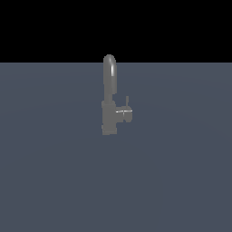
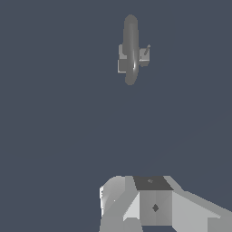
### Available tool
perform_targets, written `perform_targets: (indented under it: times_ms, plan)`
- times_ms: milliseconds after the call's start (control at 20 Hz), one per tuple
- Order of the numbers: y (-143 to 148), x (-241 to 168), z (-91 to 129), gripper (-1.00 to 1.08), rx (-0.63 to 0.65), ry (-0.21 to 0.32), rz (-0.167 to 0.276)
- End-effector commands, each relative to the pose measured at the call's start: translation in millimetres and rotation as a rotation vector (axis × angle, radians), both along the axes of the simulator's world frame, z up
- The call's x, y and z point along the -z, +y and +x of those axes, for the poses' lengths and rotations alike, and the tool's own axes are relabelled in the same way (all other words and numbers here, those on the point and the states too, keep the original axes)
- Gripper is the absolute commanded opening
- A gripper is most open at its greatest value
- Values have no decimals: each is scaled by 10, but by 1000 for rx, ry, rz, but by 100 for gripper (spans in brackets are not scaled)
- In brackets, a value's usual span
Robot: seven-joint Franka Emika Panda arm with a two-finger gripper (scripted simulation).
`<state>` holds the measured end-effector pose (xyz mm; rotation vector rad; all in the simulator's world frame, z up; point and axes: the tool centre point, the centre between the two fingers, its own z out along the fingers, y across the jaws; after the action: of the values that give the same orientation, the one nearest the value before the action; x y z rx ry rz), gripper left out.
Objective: Turn on the faucet by rotating a designated handle.
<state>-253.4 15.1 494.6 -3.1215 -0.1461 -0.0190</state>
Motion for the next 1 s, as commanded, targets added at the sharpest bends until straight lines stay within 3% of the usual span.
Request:
perform_targets:
  times_ms: [0, 500, 950]
  plan:
    - [0, 0, 0, -100, 0, 0, 0]
    - [14, 12, 135, -100, 29, 33, 25]
    - [35, 64, 496, -100, 106, 122, 93]
